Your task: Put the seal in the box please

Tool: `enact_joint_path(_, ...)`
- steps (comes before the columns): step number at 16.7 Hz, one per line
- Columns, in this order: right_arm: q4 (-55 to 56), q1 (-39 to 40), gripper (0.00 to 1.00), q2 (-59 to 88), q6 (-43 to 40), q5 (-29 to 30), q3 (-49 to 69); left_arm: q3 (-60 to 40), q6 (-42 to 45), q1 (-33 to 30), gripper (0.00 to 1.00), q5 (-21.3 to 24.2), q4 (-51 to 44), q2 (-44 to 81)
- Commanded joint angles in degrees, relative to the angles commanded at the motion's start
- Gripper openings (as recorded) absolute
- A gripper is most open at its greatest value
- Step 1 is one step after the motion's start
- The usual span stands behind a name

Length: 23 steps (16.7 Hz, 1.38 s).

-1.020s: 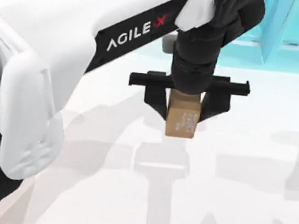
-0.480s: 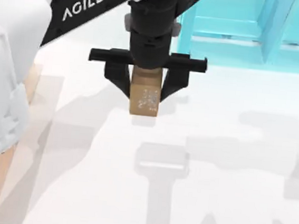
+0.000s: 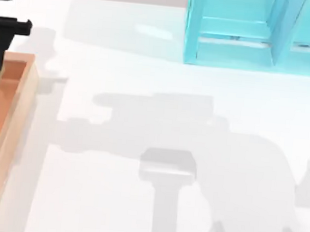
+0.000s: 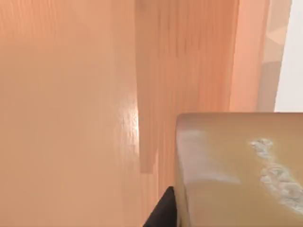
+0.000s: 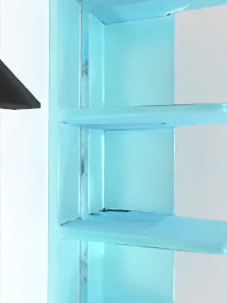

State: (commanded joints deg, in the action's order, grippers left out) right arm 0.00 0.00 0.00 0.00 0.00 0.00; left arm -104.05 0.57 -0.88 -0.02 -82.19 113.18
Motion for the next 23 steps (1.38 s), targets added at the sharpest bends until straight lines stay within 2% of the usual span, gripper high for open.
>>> enact_joint_path(3,0.0,0.0,1.00,0.0,0.0,0.0,0.0,7.0,10.7,10.8,0.00,0.0,1.4,-6.2)
enact_joint_path(6,0.0,0.0,1.00,0.0,0.0,0.0,0.0,11.2,16.0,16.1,0.00,0.0,2.4,-10.0)
enact_joint_path(13,0.0,0.0,1.00,0.0,0.0,0.0,0.0,12.6,16.7,16.4,0.00,0.0,3.4,-10.3)
enact_joint_path(19,0.0,0.0,1.00,0.0,0.0,0.0,0.0,23.4,16.8,16.8,0.00,0.1,15.2,-9.7)
enact_joint_path(23,0.0,0.0,1.00,0.0,0.0,0.0,0.0,25.3,16.8,16.9,0.00,0.1,17.1,-9.6)
